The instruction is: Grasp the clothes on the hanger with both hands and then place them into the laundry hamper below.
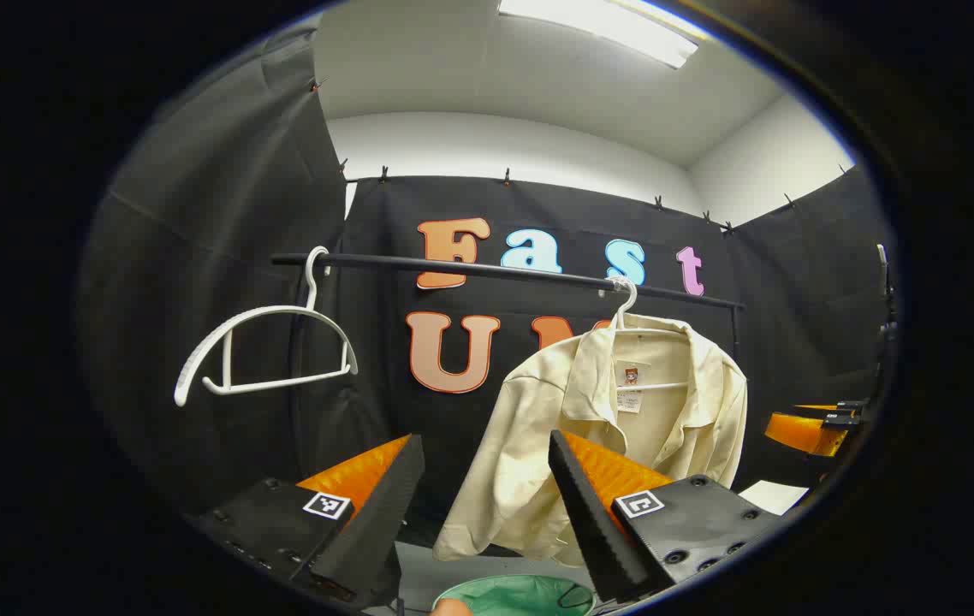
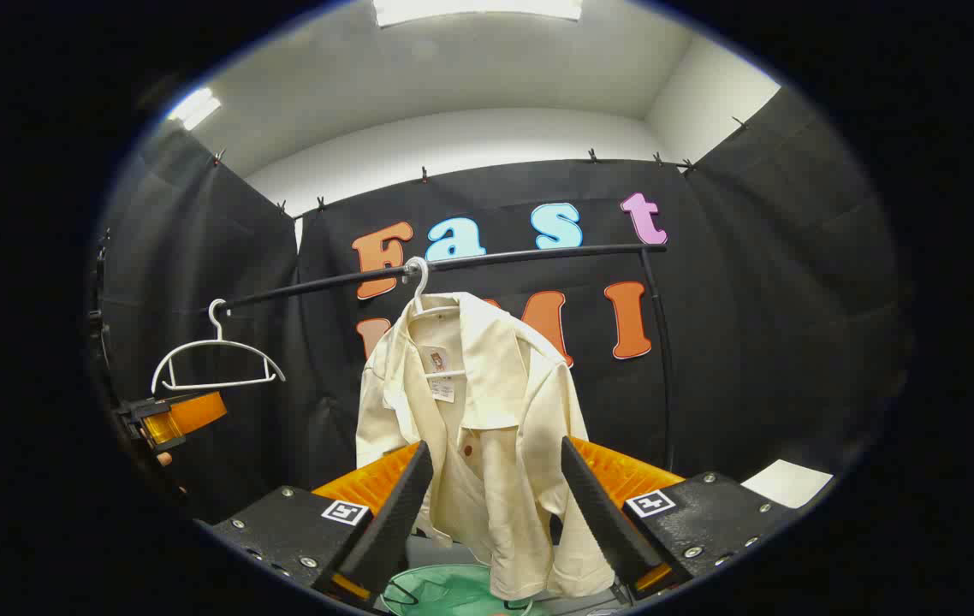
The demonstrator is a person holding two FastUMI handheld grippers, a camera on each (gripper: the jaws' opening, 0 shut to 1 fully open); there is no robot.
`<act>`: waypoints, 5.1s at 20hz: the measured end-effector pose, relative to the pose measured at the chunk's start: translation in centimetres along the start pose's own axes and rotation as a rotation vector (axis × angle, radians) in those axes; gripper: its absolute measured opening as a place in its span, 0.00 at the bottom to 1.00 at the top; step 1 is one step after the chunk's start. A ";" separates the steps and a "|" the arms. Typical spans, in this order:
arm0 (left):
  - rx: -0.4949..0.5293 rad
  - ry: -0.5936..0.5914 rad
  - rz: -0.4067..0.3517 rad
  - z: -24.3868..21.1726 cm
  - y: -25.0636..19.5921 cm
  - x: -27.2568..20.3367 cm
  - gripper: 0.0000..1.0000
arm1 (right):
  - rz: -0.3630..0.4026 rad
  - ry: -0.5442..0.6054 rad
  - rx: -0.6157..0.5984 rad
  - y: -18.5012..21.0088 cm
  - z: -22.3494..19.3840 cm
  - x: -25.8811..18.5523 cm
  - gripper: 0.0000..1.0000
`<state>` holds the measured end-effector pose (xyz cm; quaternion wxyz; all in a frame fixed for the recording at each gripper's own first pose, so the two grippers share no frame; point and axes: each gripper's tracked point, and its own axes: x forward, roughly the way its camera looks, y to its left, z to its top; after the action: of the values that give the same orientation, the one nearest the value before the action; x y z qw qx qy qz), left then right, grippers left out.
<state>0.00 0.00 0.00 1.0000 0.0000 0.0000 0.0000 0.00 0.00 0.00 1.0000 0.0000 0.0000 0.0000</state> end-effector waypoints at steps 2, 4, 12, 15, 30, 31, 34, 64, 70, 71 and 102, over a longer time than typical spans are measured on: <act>0.003 -0.003 0.003 0.0 0.2 -0.1 0.93 | 0.001 -0.002 0.003 0.0 0.0 -0.1 0.94; 0.006 0.002 0.004 0.1 0.3 -0.2 0.96 | 0.003 -0.009 0.003 0.0 0.3 -0.2 0.94; 0.014 0.017 0.026 -0.4 0.7 0.1 0.96 | 0.001 -0.001 -0.006 0.2 -0.2 0.0 0.94; 0.012 0.019 0.026 -0.6 0.7 0.2 0.93 | -0.002 0.015 -0.016 0.4 -1.3 0.8 0.93; 0.002 0.058 0.040 -2.1 2.2 0.3 1.00 | -0.040 0.052 -0.020 3.0 -7.4 9.5 0.93; 0.004 0.061 0.037 -2.2 2.3 0.2 0.96 | -0.044 0.057 -0.006 3.0 -7.5 10.2 0.93; 0.016 0.058 0.045 -2.0 2.9 -0.1 1.00 | -0.065 0.088 0.026 2.7 -8.6 12.5 0.94; -0.015 0.144 -0.080 -7.8 -6.2 5.6 0.96 | -0.040 0.079 -0.058 -1.5 -9.4 12.3 0.04; -0.006 0.135 -0.170 -8.7 -12.3 9.0 0.96 | -0.027 0.067 -0.033 -3.2 -8.4 10.2 0.04; 0.003 0.129 -0.176 -8.8 -12.8 9.8 0.93 | -0.024 0.065 -0.034 -3.3 -8.3 10.0 0.04; -0.043 0.248 -0.161 -14.7 -15.2 19.7 0.07 | -0.018 -0.011 -0.054 -5.7 -5.2 8.0 0.04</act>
<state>19.72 -15.22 -14.74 0.9889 -0.0215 0.1234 -0.0804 8.04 -5.72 -5.23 0.9996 -0.0268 -0.0057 -0.0090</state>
